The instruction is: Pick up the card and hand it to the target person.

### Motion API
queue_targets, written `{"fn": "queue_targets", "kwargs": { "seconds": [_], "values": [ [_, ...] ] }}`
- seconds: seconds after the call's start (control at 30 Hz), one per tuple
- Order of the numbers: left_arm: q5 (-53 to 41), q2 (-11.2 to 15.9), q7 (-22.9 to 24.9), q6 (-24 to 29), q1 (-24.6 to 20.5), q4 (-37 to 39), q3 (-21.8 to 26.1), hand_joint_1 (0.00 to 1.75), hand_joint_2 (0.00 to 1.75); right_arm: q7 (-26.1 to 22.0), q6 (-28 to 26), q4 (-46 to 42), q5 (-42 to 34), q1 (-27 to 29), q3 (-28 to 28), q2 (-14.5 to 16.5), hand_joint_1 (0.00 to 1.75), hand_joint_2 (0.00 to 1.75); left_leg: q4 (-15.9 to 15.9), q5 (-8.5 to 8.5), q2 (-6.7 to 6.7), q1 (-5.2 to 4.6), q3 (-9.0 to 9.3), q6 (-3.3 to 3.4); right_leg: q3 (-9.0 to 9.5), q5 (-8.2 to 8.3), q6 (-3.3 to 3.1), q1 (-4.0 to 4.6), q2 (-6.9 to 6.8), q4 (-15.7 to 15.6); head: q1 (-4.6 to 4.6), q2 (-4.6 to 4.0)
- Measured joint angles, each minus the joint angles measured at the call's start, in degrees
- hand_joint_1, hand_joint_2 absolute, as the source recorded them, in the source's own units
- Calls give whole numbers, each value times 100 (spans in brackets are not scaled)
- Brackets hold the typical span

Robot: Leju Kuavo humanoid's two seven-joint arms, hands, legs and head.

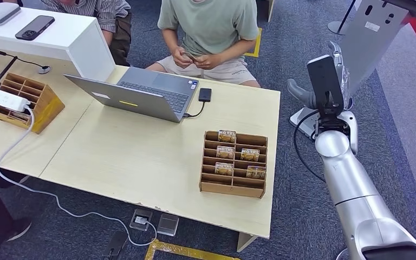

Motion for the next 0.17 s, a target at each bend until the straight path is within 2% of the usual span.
{"fn": "queue_targets", "kwargs": {
  "seconds": [0.17],
  "values": [
    [54, -11, 18, 48, 7, 0, 0, 0, 0, -237, -55, -756, -274, 663, -3, -36, 0, 175, 0, 0, 0, 0, 0, 0, -1, 0, 0, 0, 0, 0, -5, 0]
  ]
}}
